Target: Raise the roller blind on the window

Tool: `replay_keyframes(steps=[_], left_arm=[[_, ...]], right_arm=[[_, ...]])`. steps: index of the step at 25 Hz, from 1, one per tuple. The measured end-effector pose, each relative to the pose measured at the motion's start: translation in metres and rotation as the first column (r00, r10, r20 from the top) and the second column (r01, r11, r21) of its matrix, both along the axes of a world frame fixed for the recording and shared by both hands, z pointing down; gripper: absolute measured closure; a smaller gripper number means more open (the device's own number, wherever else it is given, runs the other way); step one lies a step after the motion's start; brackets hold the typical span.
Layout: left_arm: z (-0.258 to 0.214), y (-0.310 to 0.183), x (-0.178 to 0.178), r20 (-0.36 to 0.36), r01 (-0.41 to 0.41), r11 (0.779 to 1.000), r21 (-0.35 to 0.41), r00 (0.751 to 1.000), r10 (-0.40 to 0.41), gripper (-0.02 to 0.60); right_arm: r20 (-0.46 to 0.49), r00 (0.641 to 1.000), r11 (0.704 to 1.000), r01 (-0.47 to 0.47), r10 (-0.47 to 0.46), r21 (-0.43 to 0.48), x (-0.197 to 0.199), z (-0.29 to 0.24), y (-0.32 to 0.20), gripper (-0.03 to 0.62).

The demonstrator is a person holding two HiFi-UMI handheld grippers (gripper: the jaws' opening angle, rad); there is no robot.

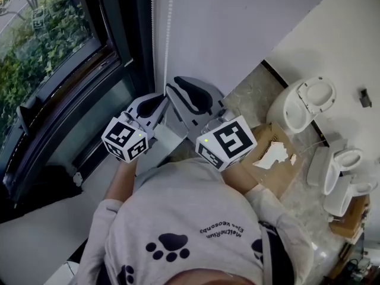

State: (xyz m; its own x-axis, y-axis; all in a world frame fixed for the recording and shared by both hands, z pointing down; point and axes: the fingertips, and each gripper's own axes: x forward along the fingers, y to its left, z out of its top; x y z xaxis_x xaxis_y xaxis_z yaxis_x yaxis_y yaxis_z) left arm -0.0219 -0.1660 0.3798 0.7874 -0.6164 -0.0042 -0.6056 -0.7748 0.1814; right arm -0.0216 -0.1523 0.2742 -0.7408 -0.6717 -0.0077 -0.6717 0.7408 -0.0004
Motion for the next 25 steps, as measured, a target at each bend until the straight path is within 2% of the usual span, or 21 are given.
replay_keyframes(steps=[4,7,9,15,19,25], left_arm=[[0.001,0.002,0.001,0.0,-0.009,1.0,-0.003,1.0,0.009,0.572],[0.0,0.002,0.003,0.0,-0.015,1.0,-0.004,1.0,0.015,0.572],[-0.001,0.002,0.003,-0.002,-0.016,1.0,-0.005,1.0,0.016,0.572],[0.0,0.002,0.0,-0.016,-0.013,1.0,0.008,1.0,0.013,0.572],[0.005,0.005,0.005,0.0,-0.012,1.0,0.024,1.0,0.012,0.572],[0.042,0.006,0.002,0.009,0.001,1.0,0.004,1.0,-0.001,0.572]], right_arm=[[0.025,0.999,1.0,0.021,-0.022,0.022,-0.01,-0.033,-0.013,0.513],[0.01,1.0,0.999,0.026,-0.027,0.045,-0.018,-0.051,-0.019,0.514],[-0.009,1.0,0.998,0.021,-0.021,0.056,-0.021,-0.057,-0.021,0.574],[0.007,1.0,0.997,-0.002,0.002,0.077,-0.02,-0.056,-0.02,0.58],[-0.011,0.999,0.993,-0.029,0.03,0.115,-0.017,-0.05,-0.018,0.58],[-0.032,0.998,0.995,-0.053,0.055,0.084,-0.014,-0.013,-0.021,0.58]])
